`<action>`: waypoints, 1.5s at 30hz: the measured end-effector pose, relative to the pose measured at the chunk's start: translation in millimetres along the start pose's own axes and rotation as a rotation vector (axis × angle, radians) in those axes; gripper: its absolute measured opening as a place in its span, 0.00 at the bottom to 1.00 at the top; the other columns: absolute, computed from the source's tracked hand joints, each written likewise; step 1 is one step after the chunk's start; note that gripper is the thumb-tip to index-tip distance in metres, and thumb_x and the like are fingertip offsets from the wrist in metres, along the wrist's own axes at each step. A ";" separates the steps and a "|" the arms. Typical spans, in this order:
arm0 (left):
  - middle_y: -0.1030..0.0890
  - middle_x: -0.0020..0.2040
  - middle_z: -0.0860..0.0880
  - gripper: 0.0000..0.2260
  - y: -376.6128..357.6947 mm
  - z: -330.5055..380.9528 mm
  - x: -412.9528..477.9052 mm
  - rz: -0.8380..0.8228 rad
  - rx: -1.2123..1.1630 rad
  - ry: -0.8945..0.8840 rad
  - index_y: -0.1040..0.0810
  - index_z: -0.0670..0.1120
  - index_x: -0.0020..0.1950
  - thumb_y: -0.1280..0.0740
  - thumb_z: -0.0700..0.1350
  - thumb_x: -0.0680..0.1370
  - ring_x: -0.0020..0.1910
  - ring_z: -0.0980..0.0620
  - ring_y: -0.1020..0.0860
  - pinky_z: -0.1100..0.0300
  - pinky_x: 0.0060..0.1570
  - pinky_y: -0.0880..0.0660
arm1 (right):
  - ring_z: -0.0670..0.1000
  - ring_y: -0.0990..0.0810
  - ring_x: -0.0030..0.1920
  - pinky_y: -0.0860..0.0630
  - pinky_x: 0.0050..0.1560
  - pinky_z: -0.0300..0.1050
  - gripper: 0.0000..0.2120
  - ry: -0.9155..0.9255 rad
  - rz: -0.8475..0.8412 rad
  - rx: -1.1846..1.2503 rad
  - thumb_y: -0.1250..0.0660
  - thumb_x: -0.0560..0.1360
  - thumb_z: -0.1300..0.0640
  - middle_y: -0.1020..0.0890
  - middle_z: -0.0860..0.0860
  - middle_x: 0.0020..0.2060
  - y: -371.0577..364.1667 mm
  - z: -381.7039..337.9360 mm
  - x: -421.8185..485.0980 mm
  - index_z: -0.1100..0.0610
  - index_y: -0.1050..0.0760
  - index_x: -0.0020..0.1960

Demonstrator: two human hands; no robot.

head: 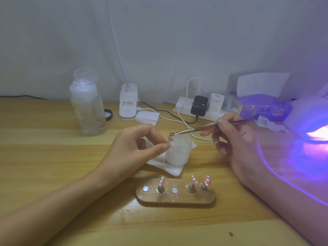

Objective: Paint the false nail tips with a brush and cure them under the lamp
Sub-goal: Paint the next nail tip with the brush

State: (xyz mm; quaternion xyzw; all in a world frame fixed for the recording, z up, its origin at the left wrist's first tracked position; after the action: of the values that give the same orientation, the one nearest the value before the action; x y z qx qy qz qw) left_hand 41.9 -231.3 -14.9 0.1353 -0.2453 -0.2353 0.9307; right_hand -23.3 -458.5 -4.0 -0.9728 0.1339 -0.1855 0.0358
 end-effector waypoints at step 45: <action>0.16 0.44 0.53 0.06 -0.6 1.1 -0.9 -0.004 0.006 -0.023 0.20 0.54 0.39 0.27 0.54 0.71 0.27 0.56 0.31 0.66 0.30 0.31 | 0.48 0.27 0.28 0.35 0.27 0.37 0.09 0.047 0.035 -0.085 0.36 0.75 0.57 0.16 0.57 0.33 0.9 -0.2 -2.0 0.51 0.31 0.37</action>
State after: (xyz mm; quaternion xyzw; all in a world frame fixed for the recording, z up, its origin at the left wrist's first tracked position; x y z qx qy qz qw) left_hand 40.4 -231.5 -14.6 0.1356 -0.2565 -0.2378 0.9269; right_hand -25.4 -458.9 -4.7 -0.9664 0.1595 -0.2017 -0.0053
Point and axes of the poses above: each hand's wrist, its own x-axis towards the middle knuckle, its own y-axis out of the back of the hand, z = x × y, the point moved 2 cm from there along x, towards the middle knuckle
